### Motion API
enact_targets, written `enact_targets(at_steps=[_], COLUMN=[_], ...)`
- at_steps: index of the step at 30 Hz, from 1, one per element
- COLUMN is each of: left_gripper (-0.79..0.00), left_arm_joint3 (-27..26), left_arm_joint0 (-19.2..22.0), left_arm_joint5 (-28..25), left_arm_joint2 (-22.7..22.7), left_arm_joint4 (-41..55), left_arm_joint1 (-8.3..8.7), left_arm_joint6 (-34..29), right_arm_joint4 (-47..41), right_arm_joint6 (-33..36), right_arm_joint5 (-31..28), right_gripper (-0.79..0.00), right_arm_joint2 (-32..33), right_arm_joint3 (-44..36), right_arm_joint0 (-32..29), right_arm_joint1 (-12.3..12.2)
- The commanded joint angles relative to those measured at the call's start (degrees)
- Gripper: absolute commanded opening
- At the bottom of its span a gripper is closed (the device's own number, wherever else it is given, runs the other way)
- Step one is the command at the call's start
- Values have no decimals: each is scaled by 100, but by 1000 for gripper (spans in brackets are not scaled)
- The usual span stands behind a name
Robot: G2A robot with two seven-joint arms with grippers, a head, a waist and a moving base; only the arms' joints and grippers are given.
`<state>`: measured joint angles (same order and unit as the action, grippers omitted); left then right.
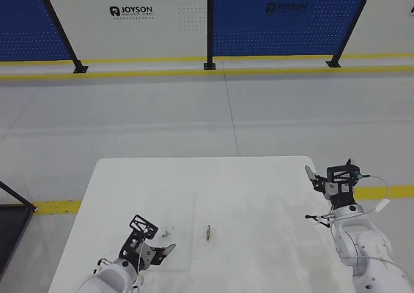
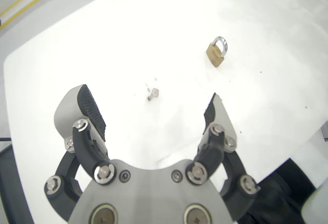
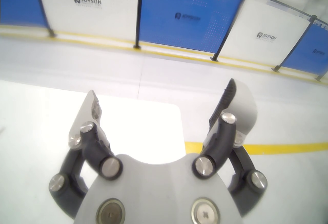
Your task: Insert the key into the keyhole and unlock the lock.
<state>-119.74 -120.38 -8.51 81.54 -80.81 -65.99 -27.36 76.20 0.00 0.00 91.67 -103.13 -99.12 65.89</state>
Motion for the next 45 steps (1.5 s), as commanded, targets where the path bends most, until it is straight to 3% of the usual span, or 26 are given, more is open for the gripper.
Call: enact_targets(at_steps=[1,11,19,24,27,38,41,45], left_gripper=[0,-18,-243,-299,-403,-533,-606,-619], left_arm_joint3=[148,812,1143,1408,1503,1692,1694,1681], left_arm_joint0=[169,948,1223,1420,1517,1689,1704,1704], left_arm_joint5=[269,1060,1406,1496,1532,1616,1613,1615], left_arm_joint2=[-254,-1048,-1312,-1455,-1520,-1585,-1570,-1543], left_arm_joint4=[-85,-772,-1185,-1229,-1286,-1240,-1246,-1253], left_arm_joint1=[-30,-150,-205,-248,-268,-320,-325,-330], left_arm_joint6=[-285,-1090,-1132,-1160,-1182,-1170,-1149,-1132], right_arm_joint4=[0,0,0,0,0,0,0,0], right_arm_joint6=[0,0,0,0,0,0,0,0], right_arm_joint5=[0,0,0,0,0,0,0,0], right_gripper=[0,0,0,0,0,0,0,0], right_arm_joint2=[0,0,0,0,0,0,0,0], right_arm_joint3=[0,0,0,0,0,0,0,0], right_arm_joint0=[0,0,0,0,0,0,0,0], right_arm_joint1=[0,0,0,0,0,0,0,0])
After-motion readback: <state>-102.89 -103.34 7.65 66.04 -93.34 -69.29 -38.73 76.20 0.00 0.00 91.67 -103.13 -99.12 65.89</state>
